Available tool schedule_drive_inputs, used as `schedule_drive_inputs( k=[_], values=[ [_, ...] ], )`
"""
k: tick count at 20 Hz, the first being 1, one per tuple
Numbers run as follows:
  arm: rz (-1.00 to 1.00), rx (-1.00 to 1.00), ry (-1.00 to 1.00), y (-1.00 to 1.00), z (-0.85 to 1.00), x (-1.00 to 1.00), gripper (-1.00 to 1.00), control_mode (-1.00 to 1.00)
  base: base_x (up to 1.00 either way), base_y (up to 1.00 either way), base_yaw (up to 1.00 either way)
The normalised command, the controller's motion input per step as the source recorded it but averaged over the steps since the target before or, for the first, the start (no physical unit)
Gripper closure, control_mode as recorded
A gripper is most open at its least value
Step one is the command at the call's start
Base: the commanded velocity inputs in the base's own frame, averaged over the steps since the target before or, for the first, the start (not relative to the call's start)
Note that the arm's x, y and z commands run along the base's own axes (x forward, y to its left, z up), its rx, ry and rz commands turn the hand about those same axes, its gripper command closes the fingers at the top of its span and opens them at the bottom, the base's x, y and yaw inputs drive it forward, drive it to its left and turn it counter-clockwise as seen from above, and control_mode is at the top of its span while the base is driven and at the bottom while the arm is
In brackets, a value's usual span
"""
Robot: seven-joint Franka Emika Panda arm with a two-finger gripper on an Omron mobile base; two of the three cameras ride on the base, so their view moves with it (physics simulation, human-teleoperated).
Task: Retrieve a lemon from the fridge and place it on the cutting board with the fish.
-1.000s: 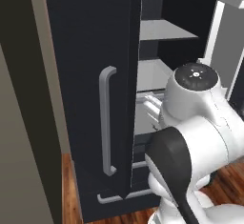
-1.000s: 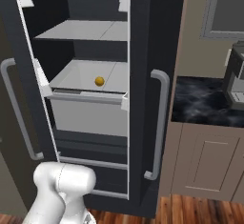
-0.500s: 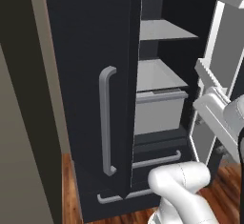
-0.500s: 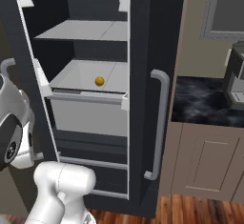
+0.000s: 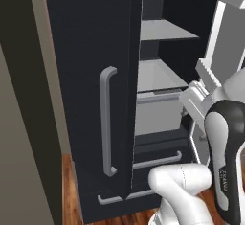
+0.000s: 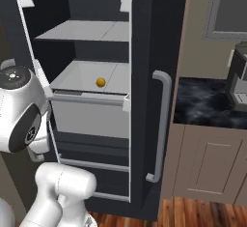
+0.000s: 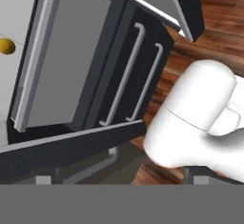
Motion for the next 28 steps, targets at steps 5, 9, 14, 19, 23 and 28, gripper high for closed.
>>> schedule_drive_inputs(
  k=[5,9,14,19,23,28],
  values=[
    [-0.02,-0.02,-0.03,0.05,-0.57,0.86,-1.0,-1.0,0.0,0.0,0.0],
    [0.0,0.0,-0.01,0.0,-0.77,0.72,-1.0,-1.0,0.0,0.0,0.0],
    [0.0,0.04,0.0,0.03,-0.47,0.65,-1.0,-1.0,0.0,0.0,0.0],
    [0.0,0.13,0.0,0.07,-0.38,0.64,-1.0,-1.0,0.0,0.0,0.0],
    [0.01,0.12,0.0,0.22,-0.43,0.52,-1.0,-1.0,0.0,0.0,0.0],
    [0.03,0.06,0.04,0.54,-0.33,0.37,-1.0,-1.0,0.0,0.0,0.0]
  ],
)
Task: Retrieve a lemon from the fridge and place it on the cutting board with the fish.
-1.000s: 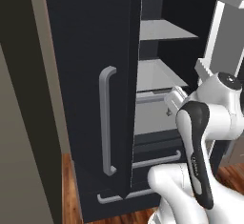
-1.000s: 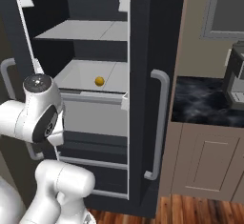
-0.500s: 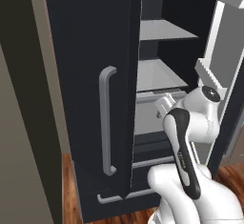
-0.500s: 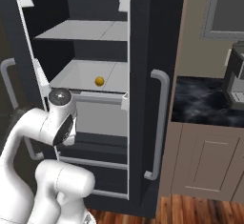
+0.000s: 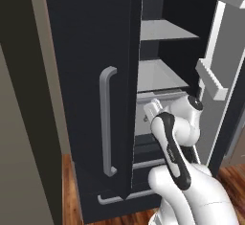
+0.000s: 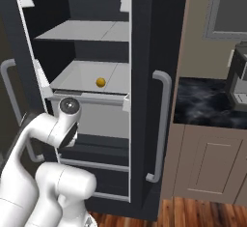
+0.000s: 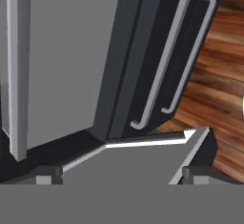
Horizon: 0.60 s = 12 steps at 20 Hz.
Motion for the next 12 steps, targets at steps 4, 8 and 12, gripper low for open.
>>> schedule_drive_inputs(
  k=[4,8,12],
  values=[
    [0.05,0.05,0.13,0.61,-0.24,0.2,-1.0,-1.0,0.0,0.0,0.0],
    [0.05,0.06,0.18,0.41,-0.19,0.22,-1.0,-1.0,0.0,0.0,0.0],
    [0.03,0.05,0.17,0.16,-0.19,0.19,-1.0,-1.0,0.0,0.0,0.0]
  ],
)
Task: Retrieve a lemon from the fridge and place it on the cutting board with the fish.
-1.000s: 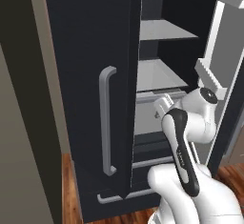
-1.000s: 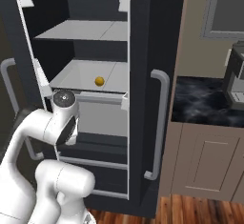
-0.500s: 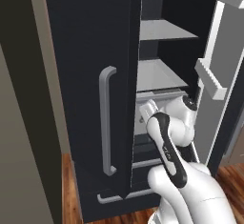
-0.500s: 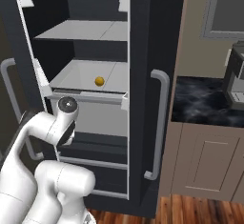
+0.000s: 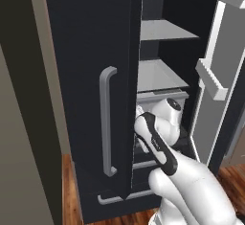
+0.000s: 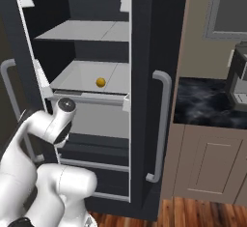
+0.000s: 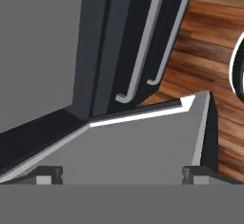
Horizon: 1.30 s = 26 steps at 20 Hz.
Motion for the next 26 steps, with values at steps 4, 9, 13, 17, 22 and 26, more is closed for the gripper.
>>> schedule_drive_inputs(
  k=[4,9,13,17,22,26],
  values=[
    [0.08,0.1,0.19,0.31,-0.2,0.03,-1.0,-1.0,0.0,0.0,0.0],
    [0.17,0.13,0.15,0.57,-0.13,-0.03,-1.0,-1.0,0.0,0.0,0.0],
    [0.21,0.12,0.12,0.83,-0.08,-0.31,-1.0,-1.0,0.0,0.0,0.0],
    [0.19,0.07,0.17,0.99,0.0,-0.45,-1.0,-1.0,0.0,0.0,0.0],
    [0.11,0.06,0.1,0.98,0.0,-0.37,-1.0,-1.0,0.0,0.0,0.0],
    [-0.01,0.02,0.0,0.72,0.0,-0.11,-1.0,-1.0,0.0,0.0,0.0]
  ],
)
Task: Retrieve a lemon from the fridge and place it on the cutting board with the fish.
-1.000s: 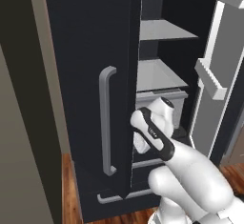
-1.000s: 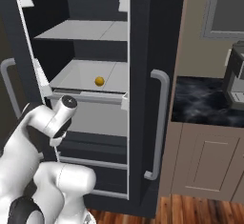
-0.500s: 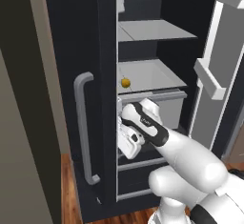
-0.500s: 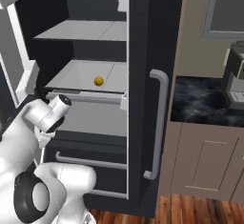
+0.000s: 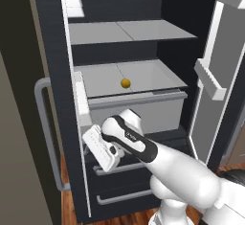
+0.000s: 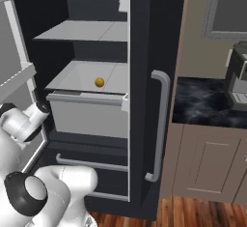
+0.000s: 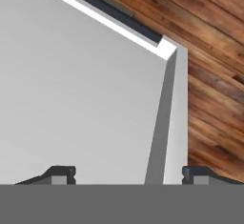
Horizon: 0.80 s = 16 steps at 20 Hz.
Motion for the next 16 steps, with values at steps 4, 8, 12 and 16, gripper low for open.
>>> schedule_drive_inputs(
  k=[4,8,12,16],
  values=[
    [-0.01,0.0,0.0,0.09,0.02,0.0,-1.0,-1.0,0.0,0.0,0.0],
    [0.0,-0.01,0.0,-0.16,0.04,0.0,-1.0,-1.0,0.0,0.0,0.0],
    [-0.03,-0.16,0.0,-0.58,0.0,-0.1,-1.0,-1.0,0.0,0.0,0.0],
    [0.0,-0.32,-0.02,-0.61,0.0,-0.03,-1.0,-1.0,0.0,0.0,0.0]
  ],
)
